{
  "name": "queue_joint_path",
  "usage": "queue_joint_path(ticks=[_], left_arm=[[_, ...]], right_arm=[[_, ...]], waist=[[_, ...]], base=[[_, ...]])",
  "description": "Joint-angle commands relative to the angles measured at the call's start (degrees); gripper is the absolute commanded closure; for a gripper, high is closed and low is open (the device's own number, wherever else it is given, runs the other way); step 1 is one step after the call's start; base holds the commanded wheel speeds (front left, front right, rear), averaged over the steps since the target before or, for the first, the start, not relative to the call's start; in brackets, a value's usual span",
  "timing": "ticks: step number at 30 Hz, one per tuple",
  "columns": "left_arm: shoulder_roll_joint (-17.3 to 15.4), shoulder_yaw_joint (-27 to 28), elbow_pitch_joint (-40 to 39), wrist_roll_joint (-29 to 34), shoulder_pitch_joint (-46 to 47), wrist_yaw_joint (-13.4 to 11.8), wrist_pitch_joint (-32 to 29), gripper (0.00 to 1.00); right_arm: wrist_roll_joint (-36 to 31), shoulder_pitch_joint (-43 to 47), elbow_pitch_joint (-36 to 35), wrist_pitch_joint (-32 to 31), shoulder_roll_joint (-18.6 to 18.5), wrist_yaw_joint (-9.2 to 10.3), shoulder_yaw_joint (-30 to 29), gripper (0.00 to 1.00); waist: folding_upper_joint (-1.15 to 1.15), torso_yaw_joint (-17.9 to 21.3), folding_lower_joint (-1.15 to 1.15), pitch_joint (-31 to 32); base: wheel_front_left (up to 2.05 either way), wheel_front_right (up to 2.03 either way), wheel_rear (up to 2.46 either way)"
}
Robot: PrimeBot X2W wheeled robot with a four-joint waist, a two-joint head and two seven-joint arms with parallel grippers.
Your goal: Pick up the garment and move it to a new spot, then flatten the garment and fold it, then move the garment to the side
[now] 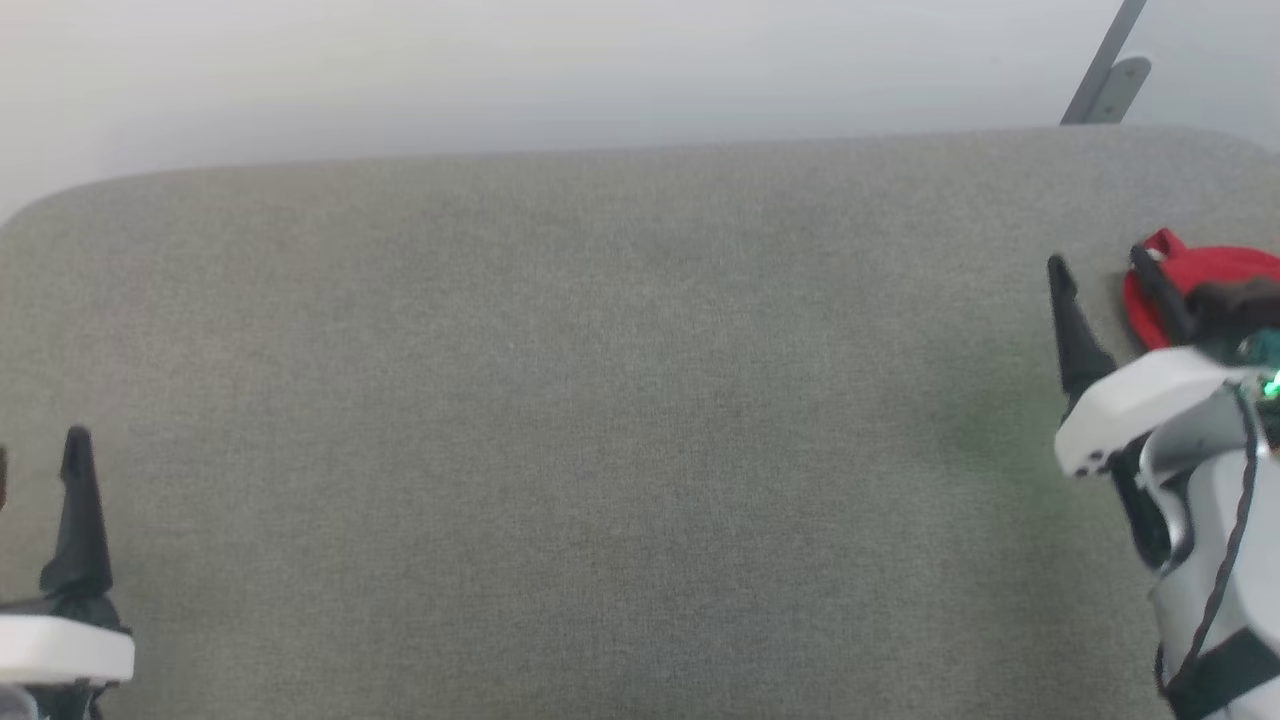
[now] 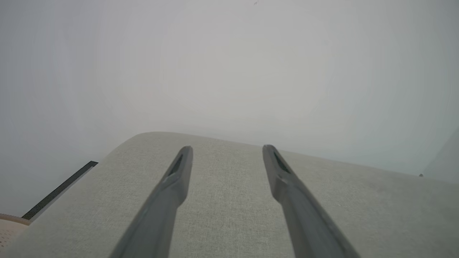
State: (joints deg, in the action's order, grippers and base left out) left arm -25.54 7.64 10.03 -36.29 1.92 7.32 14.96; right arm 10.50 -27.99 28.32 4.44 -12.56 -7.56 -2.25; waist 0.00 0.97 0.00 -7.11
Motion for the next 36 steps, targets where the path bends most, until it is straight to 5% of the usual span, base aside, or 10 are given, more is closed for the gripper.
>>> queue_joint_path(ticks=[1, 36], left_arm=[[0.1, 0.5, -0.3, 0.1, -1.2, 0.2, 0.3, 0.00], [-0.4, -1.3, -1.6, -3.6, -12.7, 0.2, 0.3, 0.00]], right_arm=[[0.7, 1.3, -0.2, 1.0, 0.3, 0.15, 0.4, 0.00], [5.5, 22.2, -9.2, 6.8, 2.7, 0.14, 0.4, 0.00]], waist=[[0.00, 0.1, 0.00, 0.9], [0.00, -0.2, 0.00, 7.8]], base=[[0.00, 0.00, 0.00], [0.00, 0.00, 0.00]])
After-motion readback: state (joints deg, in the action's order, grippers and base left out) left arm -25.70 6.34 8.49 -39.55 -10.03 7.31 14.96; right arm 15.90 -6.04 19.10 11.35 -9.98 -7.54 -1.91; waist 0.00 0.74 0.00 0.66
